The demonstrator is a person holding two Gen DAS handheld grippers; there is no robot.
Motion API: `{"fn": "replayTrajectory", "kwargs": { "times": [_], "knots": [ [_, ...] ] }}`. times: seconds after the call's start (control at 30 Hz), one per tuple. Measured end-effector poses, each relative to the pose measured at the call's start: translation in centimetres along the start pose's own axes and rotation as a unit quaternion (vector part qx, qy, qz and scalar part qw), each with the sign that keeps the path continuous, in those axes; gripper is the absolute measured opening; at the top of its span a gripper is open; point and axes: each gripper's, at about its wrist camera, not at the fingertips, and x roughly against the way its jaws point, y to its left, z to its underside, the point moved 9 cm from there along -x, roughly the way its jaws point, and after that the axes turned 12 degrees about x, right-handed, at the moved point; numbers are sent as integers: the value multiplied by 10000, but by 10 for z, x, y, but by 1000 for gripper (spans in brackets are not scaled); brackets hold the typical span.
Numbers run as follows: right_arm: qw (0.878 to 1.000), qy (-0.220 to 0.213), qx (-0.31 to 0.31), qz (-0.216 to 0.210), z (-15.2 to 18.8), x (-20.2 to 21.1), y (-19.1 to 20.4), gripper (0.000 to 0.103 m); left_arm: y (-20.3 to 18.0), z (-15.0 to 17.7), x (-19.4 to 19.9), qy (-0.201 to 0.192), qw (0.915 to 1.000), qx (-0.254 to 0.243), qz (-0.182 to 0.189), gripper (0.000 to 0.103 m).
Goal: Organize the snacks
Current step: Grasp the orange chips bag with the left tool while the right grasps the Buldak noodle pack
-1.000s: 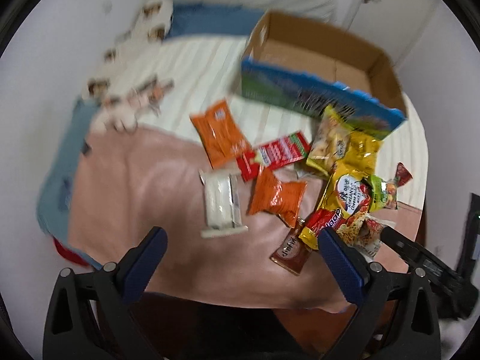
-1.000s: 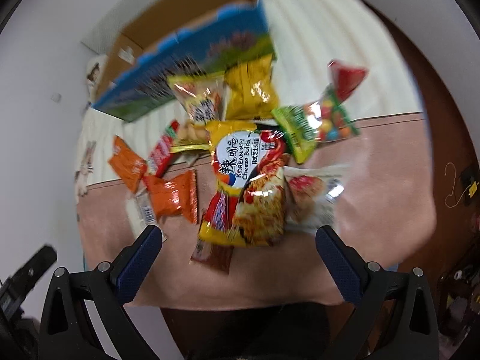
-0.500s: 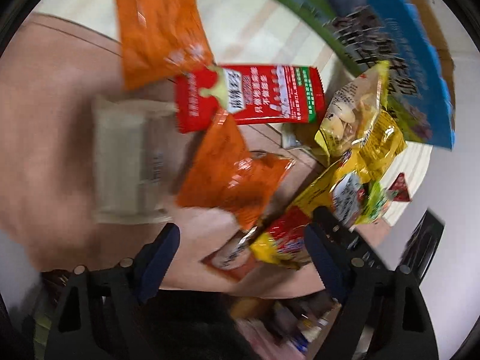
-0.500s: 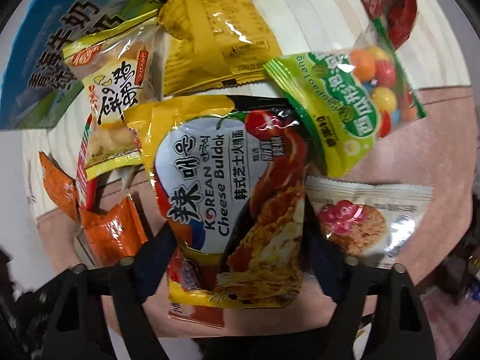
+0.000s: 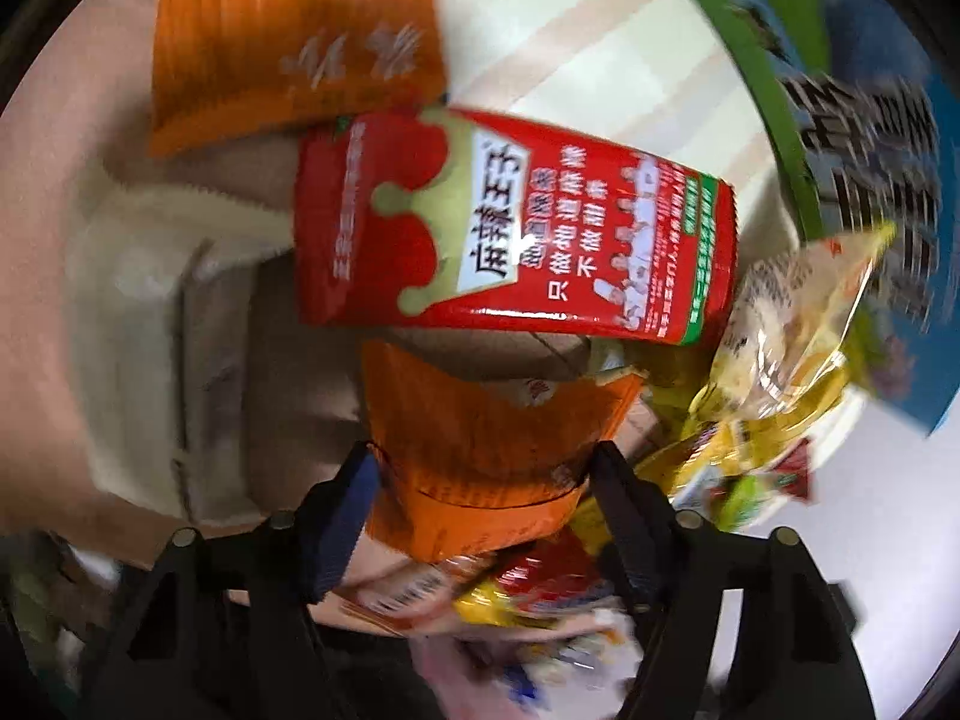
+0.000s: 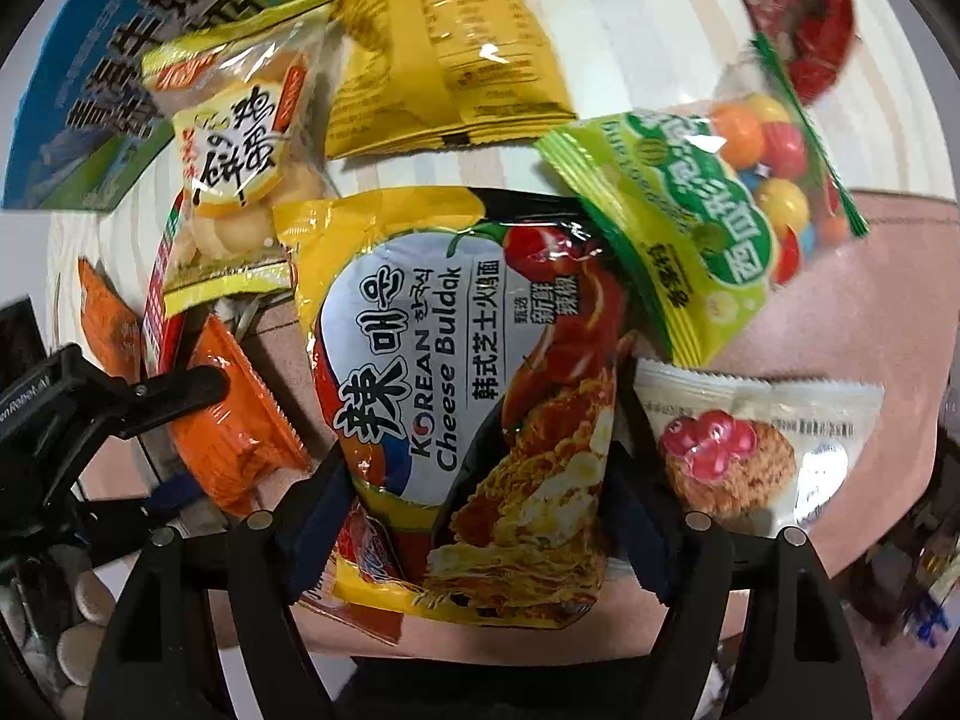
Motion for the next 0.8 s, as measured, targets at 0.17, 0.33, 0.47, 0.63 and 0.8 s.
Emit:
{"fn": "replayTrajectory", "kwargs": {
  "times": [0.17,0.33,0.47,0.63,0.8],
  "knots": [
    [9992,35,81,-386,-3,-5,-8,84,-11,20,29,-820,9743,-1828,-1027,69],
    [9984,9,114,-559,-15,-9,-14,95,-10,31,45,-897,9680,-1989,-1243,69],
    [9990,85,326,-303,-23,-27,-12,95,-29,35,33,-946,9564,-2333,-1480,69],
    [9991,136,397,-105,-31,-43,-7,89,-42,31,3,-941,9405,-2674,-1873,69],
    [9986,3,522,68,-22,-35,0,87,-50,52,-1,-1286,9231,-3045,-1967,61]
  ]
}}
